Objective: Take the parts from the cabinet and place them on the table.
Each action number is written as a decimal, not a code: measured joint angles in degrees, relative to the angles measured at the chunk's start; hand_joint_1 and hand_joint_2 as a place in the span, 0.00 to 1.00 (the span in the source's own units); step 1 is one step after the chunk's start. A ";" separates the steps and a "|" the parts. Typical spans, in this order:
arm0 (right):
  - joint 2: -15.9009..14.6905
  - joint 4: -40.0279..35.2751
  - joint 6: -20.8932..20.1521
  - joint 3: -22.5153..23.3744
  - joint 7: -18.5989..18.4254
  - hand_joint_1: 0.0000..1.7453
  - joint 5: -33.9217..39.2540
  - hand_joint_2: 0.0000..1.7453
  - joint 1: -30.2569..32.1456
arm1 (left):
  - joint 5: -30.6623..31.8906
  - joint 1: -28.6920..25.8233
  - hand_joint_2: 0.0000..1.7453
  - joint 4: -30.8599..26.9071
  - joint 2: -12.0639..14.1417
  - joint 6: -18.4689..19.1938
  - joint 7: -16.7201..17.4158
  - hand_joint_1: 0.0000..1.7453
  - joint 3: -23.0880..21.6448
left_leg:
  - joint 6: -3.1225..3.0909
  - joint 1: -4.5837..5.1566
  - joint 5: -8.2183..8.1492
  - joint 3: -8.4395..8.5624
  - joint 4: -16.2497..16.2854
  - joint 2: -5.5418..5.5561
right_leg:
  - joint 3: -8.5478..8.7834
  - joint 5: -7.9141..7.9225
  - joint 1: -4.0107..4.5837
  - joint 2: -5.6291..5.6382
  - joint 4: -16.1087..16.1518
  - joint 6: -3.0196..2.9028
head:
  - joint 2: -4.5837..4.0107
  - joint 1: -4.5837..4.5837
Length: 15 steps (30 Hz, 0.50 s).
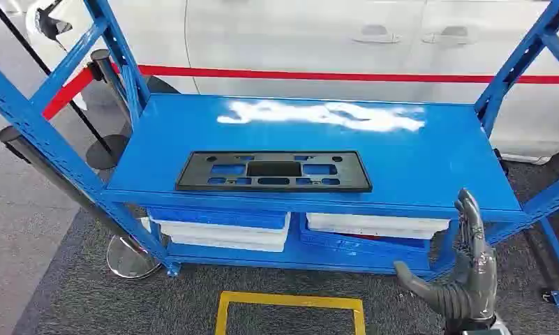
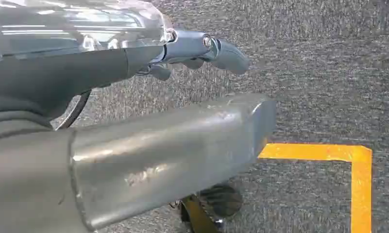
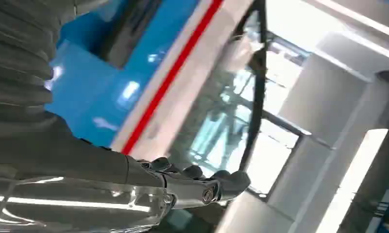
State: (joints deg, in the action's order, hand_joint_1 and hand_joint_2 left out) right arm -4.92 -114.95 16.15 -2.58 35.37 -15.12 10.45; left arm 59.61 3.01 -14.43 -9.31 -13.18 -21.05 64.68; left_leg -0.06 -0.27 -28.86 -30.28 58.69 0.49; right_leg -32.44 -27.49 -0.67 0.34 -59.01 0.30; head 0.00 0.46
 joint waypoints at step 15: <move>-5.53 -10.90 -4.26 -15.19 -4.57 0.00 9.26 1.00 2.08 | 4.87 0.57 0.00 0.94 -0.66 2.03 -1.38 0.00 4.44 | -1.07 0.66 -0.12 -0.24 0.47 0.00 | 0.00 0.28 -0.69 0.00 0.18 1.02 | 0.00 0.02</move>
State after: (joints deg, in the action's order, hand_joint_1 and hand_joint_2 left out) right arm -10.45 -125.85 11.89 -17.77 30.79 -5.86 12.53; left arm 64.48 3.58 -13.49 -9.97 -11.15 -22.43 69.11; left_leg -1.14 0.38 -28.97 -30.52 59.16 0.49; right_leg -32.44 -27.21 -1.35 0.34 -58.83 1.32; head 0.00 0.48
